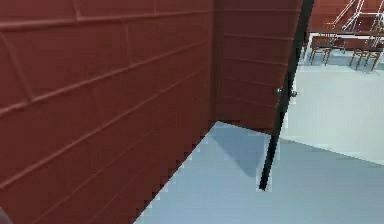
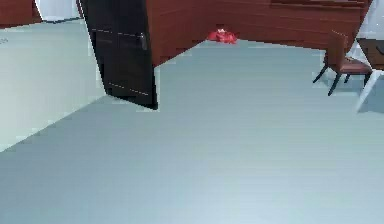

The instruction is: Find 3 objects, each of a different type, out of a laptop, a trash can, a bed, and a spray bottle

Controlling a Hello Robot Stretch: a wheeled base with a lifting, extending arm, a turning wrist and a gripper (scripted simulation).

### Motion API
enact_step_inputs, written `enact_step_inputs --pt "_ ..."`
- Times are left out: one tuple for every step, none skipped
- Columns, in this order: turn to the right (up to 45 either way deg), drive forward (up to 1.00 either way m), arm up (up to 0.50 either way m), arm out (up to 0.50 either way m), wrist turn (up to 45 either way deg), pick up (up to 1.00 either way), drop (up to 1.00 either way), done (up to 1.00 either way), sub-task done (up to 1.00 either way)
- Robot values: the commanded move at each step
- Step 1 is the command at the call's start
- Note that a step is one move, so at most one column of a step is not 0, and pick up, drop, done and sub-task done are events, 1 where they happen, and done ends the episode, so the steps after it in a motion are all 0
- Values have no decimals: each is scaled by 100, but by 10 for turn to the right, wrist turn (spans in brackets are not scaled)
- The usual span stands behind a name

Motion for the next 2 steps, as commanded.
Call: enact_step_inputs --pt "450 0 0 0 0 0 0 0 0" --pt "120 0 0 0 0 0 0 0 0"
